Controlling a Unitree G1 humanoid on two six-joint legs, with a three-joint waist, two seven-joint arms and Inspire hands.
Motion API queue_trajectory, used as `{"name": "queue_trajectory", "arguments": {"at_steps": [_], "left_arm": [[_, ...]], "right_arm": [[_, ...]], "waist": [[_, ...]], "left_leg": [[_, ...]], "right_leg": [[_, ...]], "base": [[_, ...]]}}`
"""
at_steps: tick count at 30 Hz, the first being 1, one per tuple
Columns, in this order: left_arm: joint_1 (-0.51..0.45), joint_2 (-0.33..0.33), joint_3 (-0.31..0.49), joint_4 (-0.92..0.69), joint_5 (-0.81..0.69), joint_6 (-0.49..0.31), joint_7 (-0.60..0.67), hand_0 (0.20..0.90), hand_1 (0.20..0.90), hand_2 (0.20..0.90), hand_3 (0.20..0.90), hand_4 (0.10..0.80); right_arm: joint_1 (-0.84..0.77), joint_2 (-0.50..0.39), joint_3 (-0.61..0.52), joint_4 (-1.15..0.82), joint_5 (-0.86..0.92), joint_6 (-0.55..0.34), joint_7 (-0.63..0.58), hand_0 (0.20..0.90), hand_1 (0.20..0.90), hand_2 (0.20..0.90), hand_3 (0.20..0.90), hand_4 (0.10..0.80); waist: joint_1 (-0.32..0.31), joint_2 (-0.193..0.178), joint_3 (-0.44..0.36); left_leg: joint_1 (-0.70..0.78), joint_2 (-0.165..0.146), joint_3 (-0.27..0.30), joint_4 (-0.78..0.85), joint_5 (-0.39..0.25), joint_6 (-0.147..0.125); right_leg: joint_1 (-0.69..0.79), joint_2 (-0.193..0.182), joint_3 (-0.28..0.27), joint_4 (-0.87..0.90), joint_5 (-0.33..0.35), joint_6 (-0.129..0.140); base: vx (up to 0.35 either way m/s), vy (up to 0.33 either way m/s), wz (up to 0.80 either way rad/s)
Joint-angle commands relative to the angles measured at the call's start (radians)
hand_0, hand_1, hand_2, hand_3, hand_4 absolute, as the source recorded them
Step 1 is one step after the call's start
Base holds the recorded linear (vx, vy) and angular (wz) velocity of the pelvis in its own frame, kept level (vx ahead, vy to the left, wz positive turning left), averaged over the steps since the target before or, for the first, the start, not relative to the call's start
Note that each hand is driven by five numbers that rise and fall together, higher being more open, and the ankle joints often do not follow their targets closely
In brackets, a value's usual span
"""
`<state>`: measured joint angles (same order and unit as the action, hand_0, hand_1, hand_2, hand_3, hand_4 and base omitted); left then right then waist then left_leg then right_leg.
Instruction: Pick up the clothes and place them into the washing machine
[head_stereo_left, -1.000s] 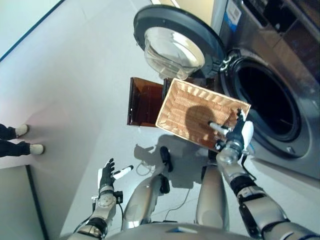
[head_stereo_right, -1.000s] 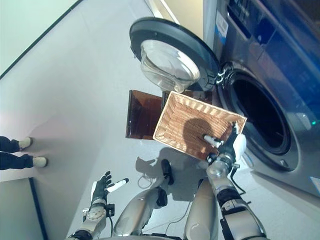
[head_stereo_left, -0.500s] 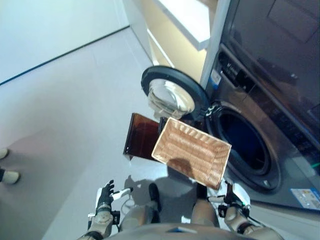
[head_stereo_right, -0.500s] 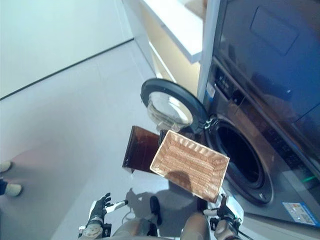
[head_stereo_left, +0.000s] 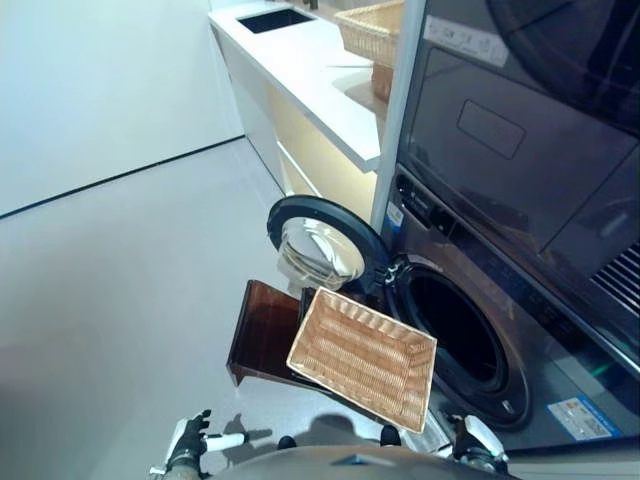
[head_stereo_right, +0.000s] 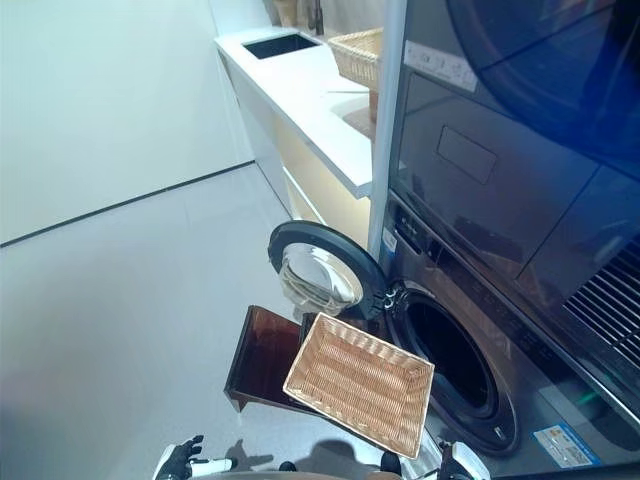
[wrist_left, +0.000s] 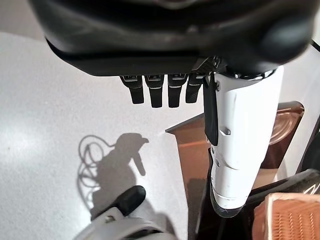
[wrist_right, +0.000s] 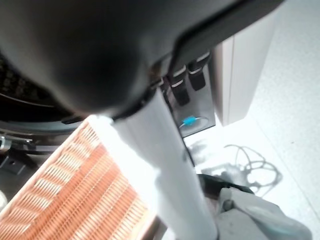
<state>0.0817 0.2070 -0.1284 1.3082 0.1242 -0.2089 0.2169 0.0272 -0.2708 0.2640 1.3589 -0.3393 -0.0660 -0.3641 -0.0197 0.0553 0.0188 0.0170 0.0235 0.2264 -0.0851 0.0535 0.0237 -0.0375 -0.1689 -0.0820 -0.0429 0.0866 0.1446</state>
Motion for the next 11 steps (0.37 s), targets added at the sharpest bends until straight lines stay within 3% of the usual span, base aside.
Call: {"name": "queue_trajectory", "arguments": {"at_steps": [1, 6, 11], "left_arm": [[-0.068, 0.044, 0.04, 0.066, 0.033, -0.008, -0.002, 0.9, 0.9, 0.9, 0.9, 0.8], [-0.055, -0.001, 0.051, 0.075, -0.011, 0.001, -0.019, 0.9, 0.9, 0.9, 0.9, 0.8], [-0.058, -0.022, 0.023, 0.079, -0.01, 0.007, -0.046, 0.9, 0.9, 0.9, 0.9, 0.8]], "right_arm": [[-0.035, 0.016, 0.011, 0.035, -0.004, -0.013, 0.041, 0.9, 0.9, 0.9, 0.9, 0.8], [-0.006, 0.036, -0.058, 0.096, 0.071, 0.005, 0.062, 0.9, 0.9, 0.9, 0.9, 0.8], [-0.011, 0.049, -0.044, 0.098, 0.077, 0.008, 0.084, 0.9, 0.9, 0.9, 0.9, 0.8]], "waist": [[-0.008, -0.024, 0.004], [-0.007, -0.041, -0.027], [0.001, -0.053, -0.048]], "left_leg": [[0.036, -0.011, 0.018, -0.002, -0.005, -0.067], [0.073, -0.002, 0.009, -0.002, -0.016, -0.066], [0.095, 0.005, 0.003, -0.002, -0.022, -0.066]], "right_leg": [[0.041, 0.031, 0.002, 0.019, -0.02, -0.027], [0.084, 0.04, -0.006, 0.011, -0.033, -0.031], [0.112, 0.048, -0.012, 0.006, -0.042, -0.036]], "base": [[0.08, -0.042, 0.04], [0.035, -0.023, 0.02], [0.005, -0.008, -0.01]]}}
